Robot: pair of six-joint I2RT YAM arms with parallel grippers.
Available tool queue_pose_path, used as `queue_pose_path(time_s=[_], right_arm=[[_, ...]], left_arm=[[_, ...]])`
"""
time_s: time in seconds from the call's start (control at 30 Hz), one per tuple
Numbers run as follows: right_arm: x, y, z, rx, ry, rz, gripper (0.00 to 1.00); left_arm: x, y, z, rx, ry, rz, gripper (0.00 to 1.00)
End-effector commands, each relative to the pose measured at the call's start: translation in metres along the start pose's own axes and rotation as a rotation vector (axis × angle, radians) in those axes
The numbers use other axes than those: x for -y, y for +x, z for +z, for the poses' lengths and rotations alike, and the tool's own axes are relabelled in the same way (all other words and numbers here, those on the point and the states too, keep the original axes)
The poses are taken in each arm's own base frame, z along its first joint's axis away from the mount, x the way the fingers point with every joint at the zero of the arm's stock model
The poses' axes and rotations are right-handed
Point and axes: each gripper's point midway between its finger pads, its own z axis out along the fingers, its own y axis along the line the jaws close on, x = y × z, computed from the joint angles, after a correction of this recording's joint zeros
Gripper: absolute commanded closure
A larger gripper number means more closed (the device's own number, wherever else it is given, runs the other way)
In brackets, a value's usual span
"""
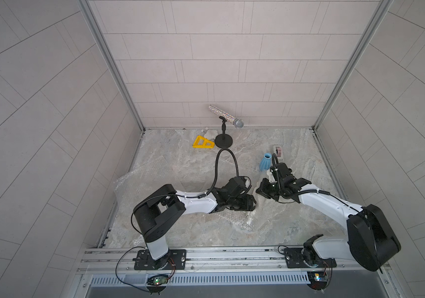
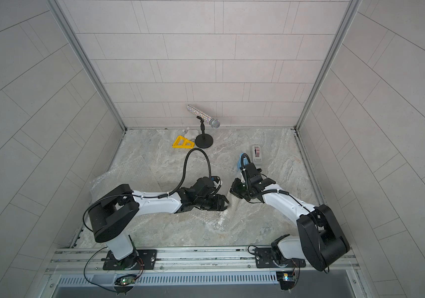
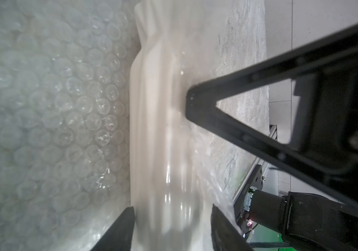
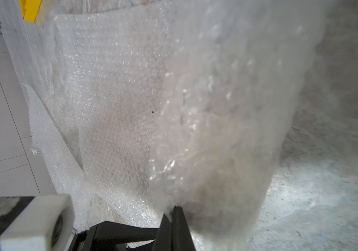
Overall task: Wrap vases in bubble wrap
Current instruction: Wrap the vase in bubble wrap.
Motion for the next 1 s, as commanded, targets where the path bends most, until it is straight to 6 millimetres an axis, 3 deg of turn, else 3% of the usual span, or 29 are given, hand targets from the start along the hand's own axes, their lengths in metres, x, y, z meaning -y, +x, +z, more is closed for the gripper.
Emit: queue_pose_path(time_s=[0.0, 0.13, 0.27, 0.43, 0.7, 0.97], right_arm=[[-0.007, -0.007, 0.003, 0.031, -0.011, -0.020, 1.00], [-0.006, -0.005, 0.008, 0.022, 0.005, -0.034, 1.00], [-0.002, -0.004, 0.013, 0.016, 0.020, -0.040, 1.00], [-0.001, -0.004, 0.016, 0.014, 0.028, -0.054, 1.00], [0.001, -0.005, 0.011, 0.023, 0.047, -0.085, 1.00], [-0.009, -0.009, -0.005, 0.034, 0.047, -0.140, 0.86]], left_arm=[[0.010, -0.016, -0.020, 0.074, 0.043, -0.003, 0.35], [-0.005, -0.020, -0.035, 0.094, -0.070, 0.029, 0.30], [0.010, -0.025, -0.039, 0.111, -0.035, 0.059, 0.30], [0.024, -0.017, -0.025, 0.052, -0.005, 0.112, 0.31], [-0.008, -0.009, -0.012, 0.024, -0.118, 0.093, 0.58], [-0.021, -0.001, -0.004, 0.003, -0.132, 0.061, 0.87]])
